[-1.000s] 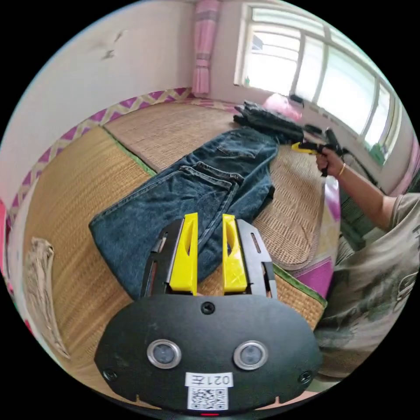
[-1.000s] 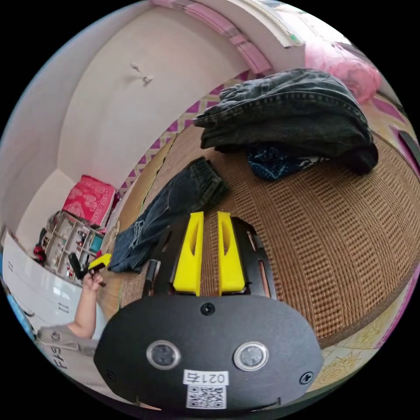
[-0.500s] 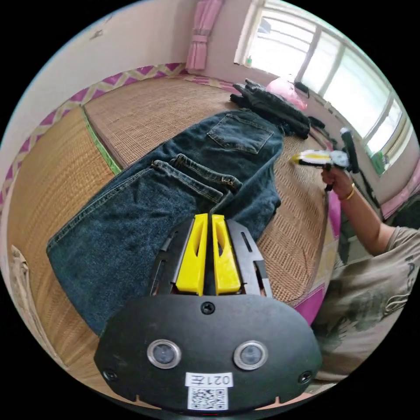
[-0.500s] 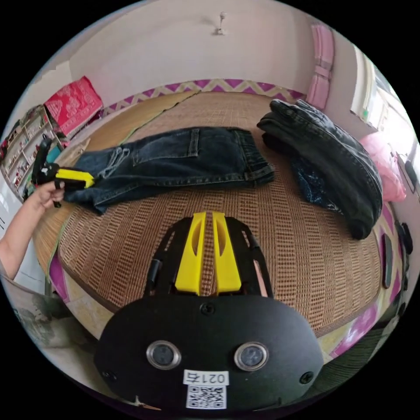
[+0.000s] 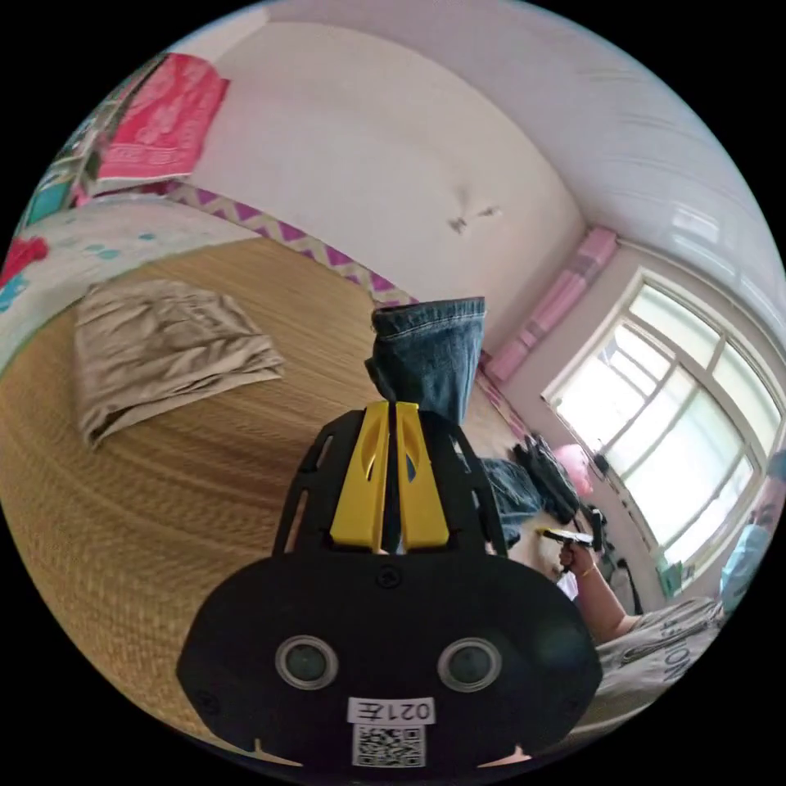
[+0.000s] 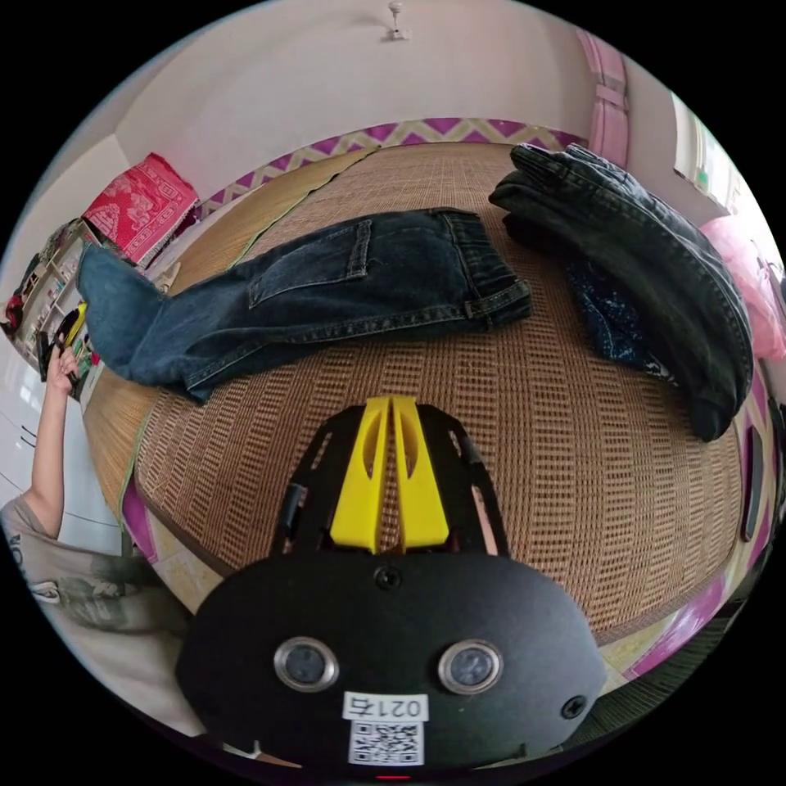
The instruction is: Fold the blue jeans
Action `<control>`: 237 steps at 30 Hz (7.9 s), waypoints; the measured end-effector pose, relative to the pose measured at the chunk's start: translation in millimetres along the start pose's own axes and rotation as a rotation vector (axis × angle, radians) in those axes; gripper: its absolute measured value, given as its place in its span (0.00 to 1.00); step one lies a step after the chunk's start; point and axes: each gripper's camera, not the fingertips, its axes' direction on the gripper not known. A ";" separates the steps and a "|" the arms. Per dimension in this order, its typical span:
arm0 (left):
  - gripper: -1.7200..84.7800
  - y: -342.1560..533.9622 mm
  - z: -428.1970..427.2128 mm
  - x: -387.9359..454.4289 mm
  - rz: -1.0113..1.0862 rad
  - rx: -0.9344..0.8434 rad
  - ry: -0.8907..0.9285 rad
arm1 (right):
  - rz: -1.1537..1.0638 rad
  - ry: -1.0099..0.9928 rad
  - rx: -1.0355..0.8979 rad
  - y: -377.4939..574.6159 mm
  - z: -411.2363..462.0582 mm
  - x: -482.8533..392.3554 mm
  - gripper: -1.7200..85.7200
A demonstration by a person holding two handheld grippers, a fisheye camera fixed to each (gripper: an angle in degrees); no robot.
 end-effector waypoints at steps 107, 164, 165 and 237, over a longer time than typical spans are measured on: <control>0.01 237.3 180.1 -47.7 0.076 -0.646 0.137 | -0.507 0.005 -0.144 -48.7 -69.1 -68.2 0.08; 0.11 398.2 36.4 -26.5 -0.179 -0.262 0.003 | 0.577 -0.535 0.174 311.4 -211.0 57.9 0.11; 0.12 400.3 40.9 -26.3 -0.200 -0.268 0.021 | 0.616 -0.582 0.176 317.9 -201.1 65.4 0.11; 0.01 162.2 77.1 -30.4 -0.288 -0.335 0.028 | 0.638 -0.902 0.327 253.0 -119.7 21.5 0.02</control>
